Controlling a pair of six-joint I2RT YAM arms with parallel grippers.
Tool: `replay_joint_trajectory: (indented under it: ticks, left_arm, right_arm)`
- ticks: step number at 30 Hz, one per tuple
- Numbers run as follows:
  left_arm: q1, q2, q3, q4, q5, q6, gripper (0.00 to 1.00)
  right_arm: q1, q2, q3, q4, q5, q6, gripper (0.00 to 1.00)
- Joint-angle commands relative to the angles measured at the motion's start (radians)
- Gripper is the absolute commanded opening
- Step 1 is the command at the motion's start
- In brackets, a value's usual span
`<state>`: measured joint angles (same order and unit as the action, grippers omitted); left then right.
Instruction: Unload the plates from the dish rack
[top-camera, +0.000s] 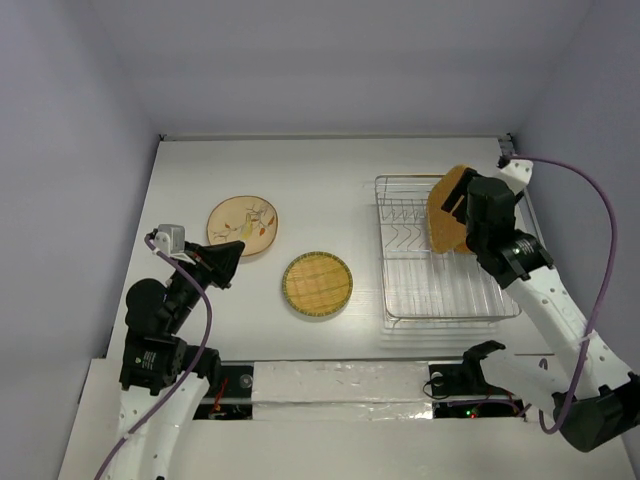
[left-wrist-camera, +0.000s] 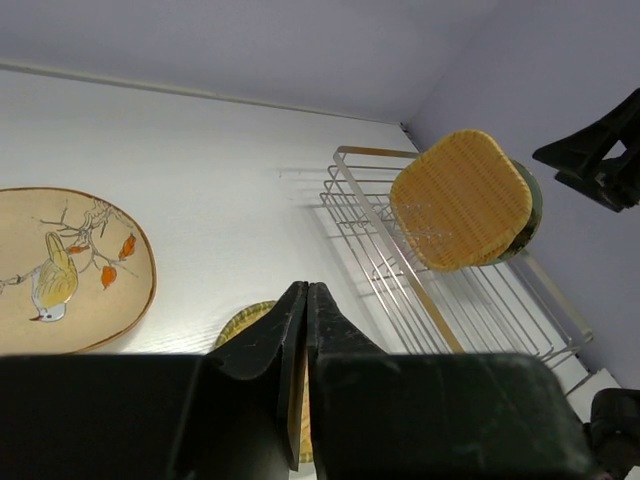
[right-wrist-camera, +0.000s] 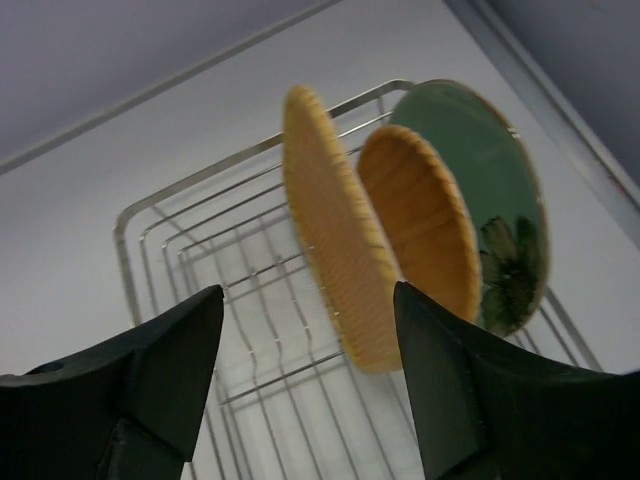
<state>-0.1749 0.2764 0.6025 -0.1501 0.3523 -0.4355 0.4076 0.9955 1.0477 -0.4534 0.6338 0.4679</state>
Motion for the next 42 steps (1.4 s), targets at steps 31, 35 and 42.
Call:
replay_joint_trajectory:
  ticks: [31, 35, 42]
  left_arm:
    - [-0.015, 0.009, 0.005, 0.041, 0.013, 0.001, 0.19]
    - [-0.015, 0.007, 0.005, 0.041, 0.011, 0.001, 0.19]
    - [-0.015, 0.006, 0.003, 0.041, 0.010, 0.001, 0.19]
  right_arm:
    - [-0.207, 0.158, 0.193, -0.034, -0.106, -0.253, 0.00]
    - [-0.196, 0.147, 0.273, -0.076, -0.103, -0.282, 0.00]
    - [-0.127, 0.086, 0.393, -0.163, -0.074, -0.287, 0.00]
